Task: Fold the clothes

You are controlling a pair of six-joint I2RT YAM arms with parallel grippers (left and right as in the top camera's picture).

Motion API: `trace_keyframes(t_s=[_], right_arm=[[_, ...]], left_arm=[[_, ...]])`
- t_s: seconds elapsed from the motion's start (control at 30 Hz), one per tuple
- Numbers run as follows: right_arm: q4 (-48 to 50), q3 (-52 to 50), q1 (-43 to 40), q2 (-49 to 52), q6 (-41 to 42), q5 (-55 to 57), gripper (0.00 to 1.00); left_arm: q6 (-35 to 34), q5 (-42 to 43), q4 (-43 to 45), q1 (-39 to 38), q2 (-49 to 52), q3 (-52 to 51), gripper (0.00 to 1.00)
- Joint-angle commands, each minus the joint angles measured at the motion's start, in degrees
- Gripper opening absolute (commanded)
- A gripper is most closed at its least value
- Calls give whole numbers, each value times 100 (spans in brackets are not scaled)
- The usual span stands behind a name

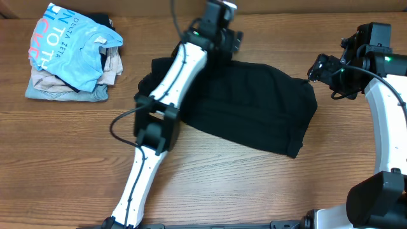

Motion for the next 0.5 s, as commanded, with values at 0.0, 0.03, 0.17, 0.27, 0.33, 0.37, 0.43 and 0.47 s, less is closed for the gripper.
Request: trace_keyframes(t_s=[0.0,0.03,0.17,0.27,0.33,0.37,0.43,0.47], right_arm=[[4,76,11,9,-2,-31,87],[-9,76,11,9,-2,-31,87],[-33,76,11,9,-4,-31,87],[-26,76,11,9,-4,-28,87],[-20,76,11,9,-4,-28,87],[-15,76,11,9,-4,-28,87],[-11,76,11,9,-4,-28,87],[-11,76,11,9,-4,-28,87]], left_arm=[[-68,-457,-24,-339,326,33,100],[-57,-546,-33,-369,389,33,100],[-79,-697,-44,-378,535,33,98],[-81,-828,-35,-321,597,33,93],[-83,-909,-42,-291,601,33,89],[-85,-981,-31,-278,601,33,88],[-120,-1141,4,-269,601,33,86],[-133,-1202,11,-264,601,33,86]])
